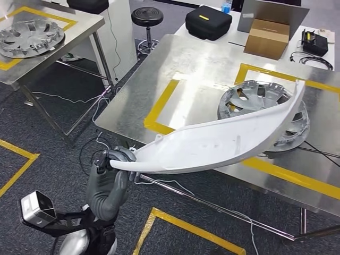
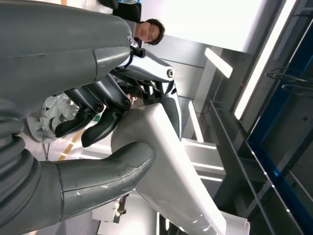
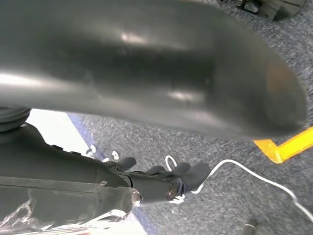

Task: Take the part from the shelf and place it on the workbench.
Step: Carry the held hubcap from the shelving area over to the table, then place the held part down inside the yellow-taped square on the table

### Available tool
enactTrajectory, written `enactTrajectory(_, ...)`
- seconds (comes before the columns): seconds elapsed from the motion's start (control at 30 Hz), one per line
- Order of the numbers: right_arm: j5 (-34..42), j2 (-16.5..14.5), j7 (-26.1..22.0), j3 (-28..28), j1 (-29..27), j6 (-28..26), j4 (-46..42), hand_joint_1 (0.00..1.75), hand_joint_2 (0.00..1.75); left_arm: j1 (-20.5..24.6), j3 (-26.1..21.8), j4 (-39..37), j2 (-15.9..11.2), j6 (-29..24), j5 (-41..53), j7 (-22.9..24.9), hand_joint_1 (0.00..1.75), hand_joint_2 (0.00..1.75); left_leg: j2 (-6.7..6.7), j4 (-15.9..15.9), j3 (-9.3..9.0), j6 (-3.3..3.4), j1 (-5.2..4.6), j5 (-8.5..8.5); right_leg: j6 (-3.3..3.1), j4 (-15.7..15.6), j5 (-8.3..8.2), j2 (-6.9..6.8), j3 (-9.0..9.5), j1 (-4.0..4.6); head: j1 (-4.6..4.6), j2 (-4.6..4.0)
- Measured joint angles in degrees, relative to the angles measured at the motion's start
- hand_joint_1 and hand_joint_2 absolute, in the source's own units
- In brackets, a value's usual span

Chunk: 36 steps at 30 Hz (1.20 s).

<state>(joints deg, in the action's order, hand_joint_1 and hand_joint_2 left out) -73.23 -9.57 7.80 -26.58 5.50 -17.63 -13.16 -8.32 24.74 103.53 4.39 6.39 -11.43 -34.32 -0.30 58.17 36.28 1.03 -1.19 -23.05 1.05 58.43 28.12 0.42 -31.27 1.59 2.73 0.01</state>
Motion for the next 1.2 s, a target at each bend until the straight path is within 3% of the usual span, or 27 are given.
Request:
enactTrajectory(0.07,-0.08,-0.01,0.01,-0.01,0.01,-0.02,0.00,0.00,0.00,-0.05,-0.01,0.01,0.00,-0.03,-0.01,-0.05,1.75,1.75,0.01,-0.10,-0.05,0.02,0.01,0.09,0.32,-0.07,-0.11,0.12,0.00,-0.03,0.03,-0.01)
enactTrajectory(0.37,-0.24,0.00,0.01,-0.01,0.12,-0.01,0.00,0.00,0.00,-0.14,-0.07,0.01,0.00,-0.22,0.21,-0.08,1.75,1.75,0.01,-0.42,-0.16,-0.35,0.00,0.24,0.00,-0.06,0.05,0.12,0.24,-0.02,0.04,-0.01)
enactTrajectory(0.57,-0.84,0.00,0.02,0.06,0.38,0.50,0.00,0.00,0.00,1.15,-0.05,-0.23,-0.51,-0.98,5.09,1.85,1.75,1.75,0.00,-0.43,-0.16,-0.48,0.00,0.07,-0.16,-0.08,0.22,0.12,0.01,-0.03,0.03,-0.01)
enactTrajectory(1.03,-1.60,-0.58,0.44,1.58,1.87,2.28,0.00,0.00,0.00,18.99,3.39,-10.34,-1.78,-6.61,18.69,10.84,1.75,1.75,-0.04,-0.42,-0.19,-0.47,-0.04,0.10,-0.10,-0.09,0.12,0.10,0.25,-0.08,0.03,-0.01)
enactTrajectory(1.2,-1.39,-0.59,0.45,1.79,1.88,2.26,0.00,0.00,0.00,22.20,4.44,-13.50,-1.77,-6.96,18.96,11.10,1.75,1.75,-0.03,-0.42,-0.19,-0.45,-0.05,0.11,-0.09,-0.09,0.12,0.13,0.33,-0.09,0.02,-0.01)
